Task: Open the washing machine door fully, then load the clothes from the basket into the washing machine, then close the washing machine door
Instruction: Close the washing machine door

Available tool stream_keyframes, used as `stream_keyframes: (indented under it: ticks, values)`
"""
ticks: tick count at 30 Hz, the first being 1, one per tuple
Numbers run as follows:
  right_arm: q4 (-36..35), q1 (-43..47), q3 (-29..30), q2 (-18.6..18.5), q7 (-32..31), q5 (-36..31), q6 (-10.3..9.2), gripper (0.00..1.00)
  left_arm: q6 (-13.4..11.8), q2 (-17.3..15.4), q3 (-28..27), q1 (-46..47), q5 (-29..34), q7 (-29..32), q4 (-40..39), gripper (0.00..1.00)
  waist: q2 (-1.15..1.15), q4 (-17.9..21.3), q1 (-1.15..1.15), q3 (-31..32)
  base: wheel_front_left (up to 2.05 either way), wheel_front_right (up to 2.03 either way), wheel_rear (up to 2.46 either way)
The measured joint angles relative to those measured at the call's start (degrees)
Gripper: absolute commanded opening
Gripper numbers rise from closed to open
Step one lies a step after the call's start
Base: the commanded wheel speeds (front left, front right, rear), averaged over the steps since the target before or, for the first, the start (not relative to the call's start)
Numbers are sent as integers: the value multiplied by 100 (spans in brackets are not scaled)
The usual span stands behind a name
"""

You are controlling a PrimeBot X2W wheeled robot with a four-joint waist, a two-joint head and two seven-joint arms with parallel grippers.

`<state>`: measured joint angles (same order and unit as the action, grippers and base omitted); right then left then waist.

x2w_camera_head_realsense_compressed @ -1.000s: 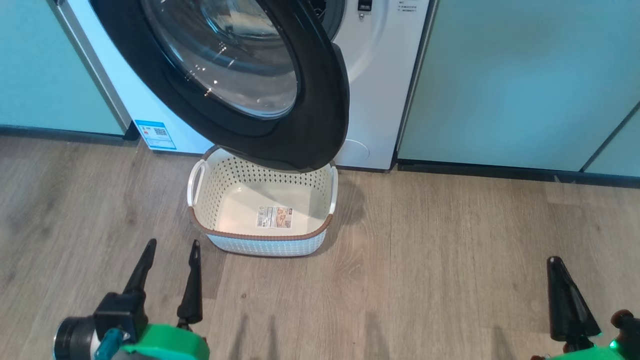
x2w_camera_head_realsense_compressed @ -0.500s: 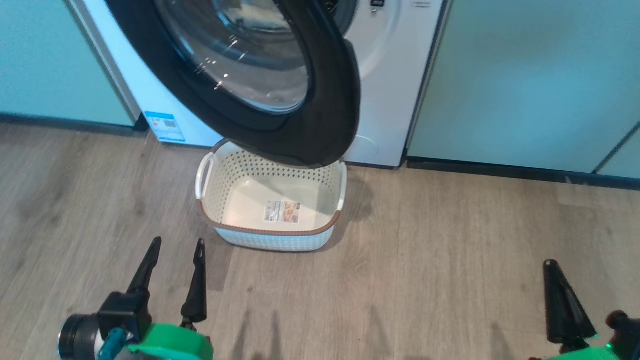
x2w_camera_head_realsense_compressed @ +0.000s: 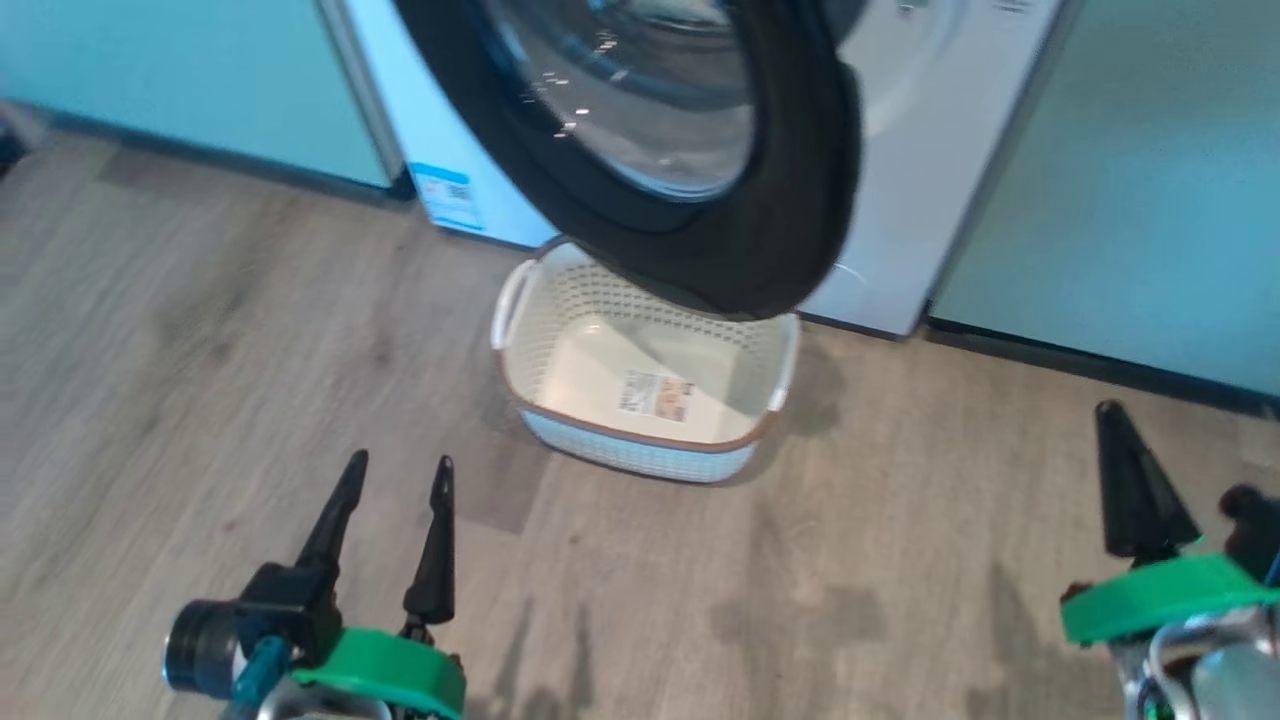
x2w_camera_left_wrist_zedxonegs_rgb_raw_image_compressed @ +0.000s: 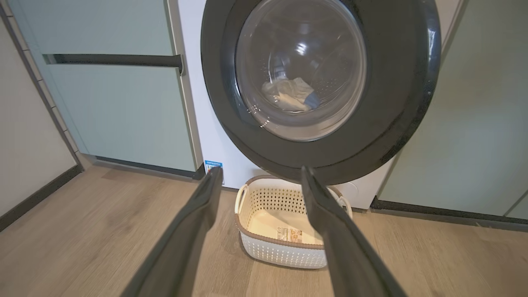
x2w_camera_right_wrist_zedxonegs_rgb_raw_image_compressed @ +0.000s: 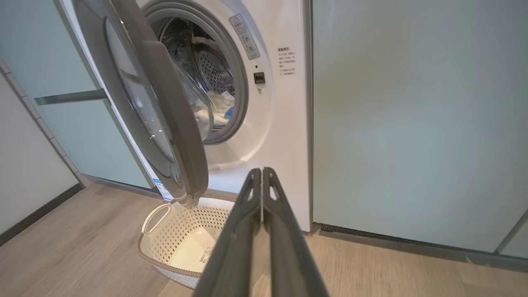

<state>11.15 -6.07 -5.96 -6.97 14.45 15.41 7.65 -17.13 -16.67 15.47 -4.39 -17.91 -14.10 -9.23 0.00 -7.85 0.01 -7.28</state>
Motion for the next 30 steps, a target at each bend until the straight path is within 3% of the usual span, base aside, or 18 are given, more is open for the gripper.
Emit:
stream_keyframes:
  ticks: [16,23,30]
  values:
    - [1489,-1553,326,-185,-1,124,0,0,345,249,326,347,19,-38,372,100,0,-1184,-1,130,0,0,0]
    - [1936,-2034,454,-237,0,124,0,0,438,319,336,348,29,-53,438,100,0,-1517,-1,164,0,0,0]
    - [1947,-2461,577,-345,0,134,0,0,477,399,299,348,78,-54,427,100,0,-1628,-1,99,0,0,0]
